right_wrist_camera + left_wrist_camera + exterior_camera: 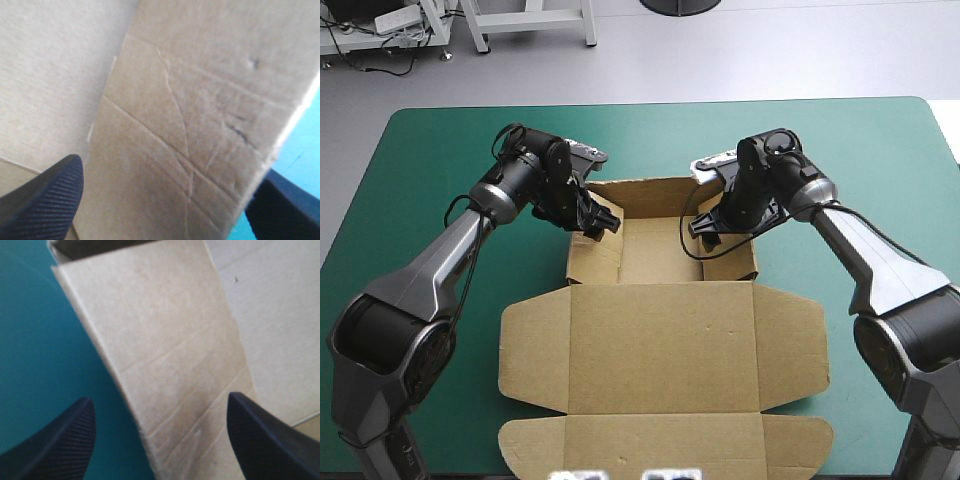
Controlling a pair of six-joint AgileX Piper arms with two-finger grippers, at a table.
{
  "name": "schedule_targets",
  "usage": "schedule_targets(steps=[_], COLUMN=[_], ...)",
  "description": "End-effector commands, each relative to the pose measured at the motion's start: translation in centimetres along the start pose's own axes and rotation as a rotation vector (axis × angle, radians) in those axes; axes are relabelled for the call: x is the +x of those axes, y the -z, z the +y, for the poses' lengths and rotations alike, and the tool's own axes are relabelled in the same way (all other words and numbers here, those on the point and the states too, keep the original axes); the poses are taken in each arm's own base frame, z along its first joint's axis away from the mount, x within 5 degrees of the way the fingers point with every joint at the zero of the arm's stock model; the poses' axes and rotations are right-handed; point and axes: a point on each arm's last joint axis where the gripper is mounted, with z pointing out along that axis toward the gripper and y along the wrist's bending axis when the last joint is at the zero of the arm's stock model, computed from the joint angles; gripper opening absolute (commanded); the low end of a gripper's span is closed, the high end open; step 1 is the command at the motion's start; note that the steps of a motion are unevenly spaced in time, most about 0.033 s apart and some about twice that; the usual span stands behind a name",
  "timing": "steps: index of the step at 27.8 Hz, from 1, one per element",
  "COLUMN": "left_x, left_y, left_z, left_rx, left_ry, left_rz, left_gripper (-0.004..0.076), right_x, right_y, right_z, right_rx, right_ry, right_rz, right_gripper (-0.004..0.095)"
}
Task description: Fold the box
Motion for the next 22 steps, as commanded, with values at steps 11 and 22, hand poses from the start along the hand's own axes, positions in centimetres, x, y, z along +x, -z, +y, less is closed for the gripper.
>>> schedule_targets(steps=[11, 22], left_x=[1.5, 4.5], left_y=[14.2, 17.9], left_z=[1.0, 7.8], left_rx=[-0.135, -0.203], left_ry=[-0.003, 0.183], left_rz=[-0.351, -0.412], left_gripper=[0.053, 0.0494], right_x=[2.1, 3.3], right_y=[13.3, 15.5], right_z=[0.2, 0.0], right_rx=[0.048, 0.087], right_ry=[0.063, 0.08], right_rz=[-0.335, -0.389], right_gripper=[0.079, 0.079])
